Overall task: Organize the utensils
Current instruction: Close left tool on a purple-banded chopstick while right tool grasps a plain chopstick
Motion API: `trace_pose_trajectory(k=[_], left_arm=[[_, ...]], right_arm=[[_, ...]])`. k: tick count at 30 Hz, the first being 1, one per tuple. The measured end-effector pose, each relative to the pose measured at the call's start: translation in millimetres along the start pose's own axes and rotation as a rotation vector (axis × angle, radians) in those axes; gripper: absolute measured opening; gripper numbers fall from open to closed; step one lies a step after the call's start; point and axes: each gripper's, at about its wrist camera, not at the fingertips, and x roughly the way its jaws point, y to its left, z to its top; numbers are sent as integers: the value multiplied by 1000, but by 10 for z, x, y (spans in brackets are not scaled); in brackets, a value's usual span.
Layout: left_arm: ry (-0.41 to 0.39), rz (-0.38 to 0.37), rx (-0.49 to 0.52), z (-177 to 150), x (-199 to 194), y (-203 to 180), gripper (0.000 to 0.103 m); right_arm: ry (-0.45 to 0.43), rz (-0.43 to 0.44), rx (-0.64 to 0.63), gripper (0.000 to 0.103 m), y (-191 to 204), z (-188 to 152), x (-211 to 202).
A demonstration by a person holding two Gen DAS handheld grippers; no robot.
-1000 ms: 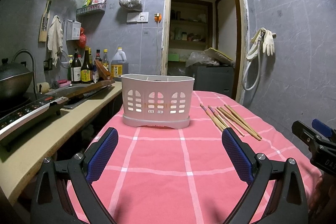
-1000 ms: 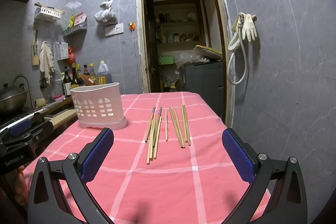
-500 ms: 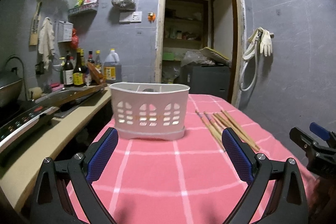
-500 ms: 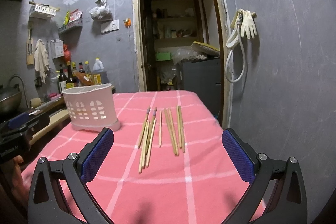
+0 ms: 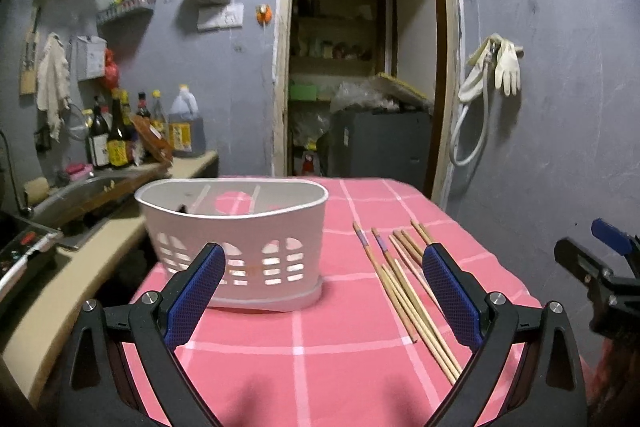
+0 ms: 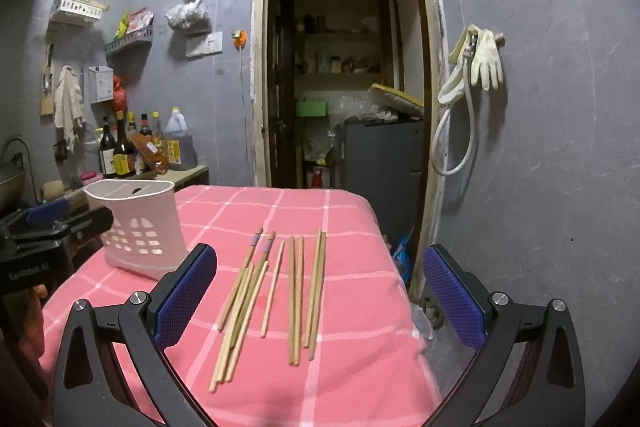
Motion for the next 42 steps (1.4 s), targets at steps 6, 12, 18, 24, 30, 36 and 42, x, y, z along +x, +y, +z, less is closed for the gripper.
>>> trace_pose_trajectory(k=[6, 12, 18, 24, 30, 36, 42], left_arm=[[87, -48, 14, 26, 341, -91, 96], [168, -101, 74, 9, 693, -279, 72], [281, -124, 73, 1, 1159, -326, 42], [377, -111, 50, -7, 1574, -342, 31], [428, -106, 39, -39, 1839, -379, 27], [493, -89, 17, -59, 2063, -345, 25], [528, -88, -16, -28, 2227, -346, 22]], right_arm=[[94, 54, 8, 101, -234, 107, 449], [266, 79, 35, 71, -406, 134, 1047], [391, 105, 31, 42, -424, 75, 1495], [509, 143, 43, 22, -423, -7, 1866], [566, 179, 39, 18, -396, -55, 2049], [600, 199, 36, 16, -392, -106, 2178], [620, 197, 58, 16, -399, -117, 2308]])
